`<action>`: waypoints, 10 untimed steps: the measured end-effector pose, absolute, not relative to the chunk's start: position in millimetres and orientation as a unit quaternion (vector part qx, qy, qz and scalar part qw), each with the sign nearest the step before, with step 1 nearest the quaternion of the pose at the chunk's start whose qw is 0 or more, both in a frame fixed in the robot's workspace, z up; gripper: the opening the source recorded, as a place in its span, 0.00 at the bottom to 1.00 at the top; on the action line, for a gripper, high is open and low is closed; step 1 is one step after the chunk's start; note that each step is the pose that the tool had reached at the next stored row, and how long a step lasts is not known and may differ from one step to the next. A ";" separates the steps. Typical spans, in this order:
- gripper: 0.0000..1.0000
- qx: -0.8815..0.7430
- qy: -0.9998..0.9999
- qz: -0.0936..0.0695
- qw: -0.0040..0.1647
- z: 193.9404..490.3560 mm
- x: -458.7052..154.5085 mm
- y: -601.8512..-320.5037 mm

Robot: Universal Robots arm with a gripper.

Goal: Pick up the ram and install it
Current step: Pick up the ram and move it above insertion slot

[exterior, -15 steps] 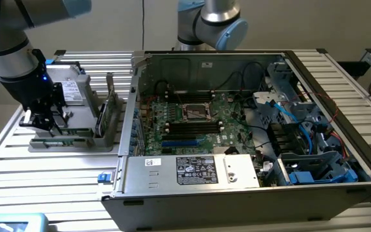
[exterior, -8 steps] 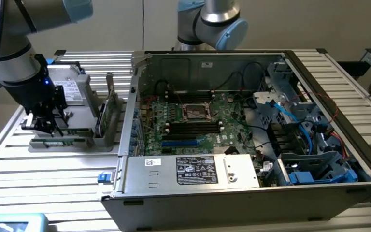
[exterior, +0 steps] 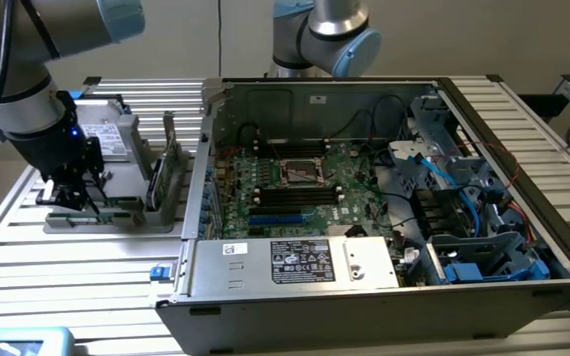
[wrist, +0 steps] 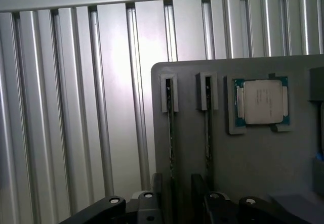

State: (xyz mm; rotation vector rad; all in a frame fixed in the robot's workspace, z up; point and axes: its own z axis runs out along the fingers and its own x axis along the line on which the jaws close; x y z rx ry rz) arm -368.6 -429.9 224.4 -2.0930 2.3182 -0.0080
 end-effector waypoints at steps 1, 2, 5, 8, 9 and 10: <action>0.36 -0.670 0.742 -0.003 0.009 223.2 -368.4 -429.9; 0.36 -0.670 0.742 -0.003 0.009 222.0 -368.2 -429.9; 0.36 -0.670 0.742 -0.002 0.009 219.4 -367.8 -429.9; 0.36 -0.670 0.742 -0.002 0.009 217.0 -367.7 -430.0; 0.36 -0.670 0.742 -0.002 0.008 216.1 -367.7 -430.0; 0.36 -0.670 0.742 -0.002 0.008 215.0 -367.7 -430.0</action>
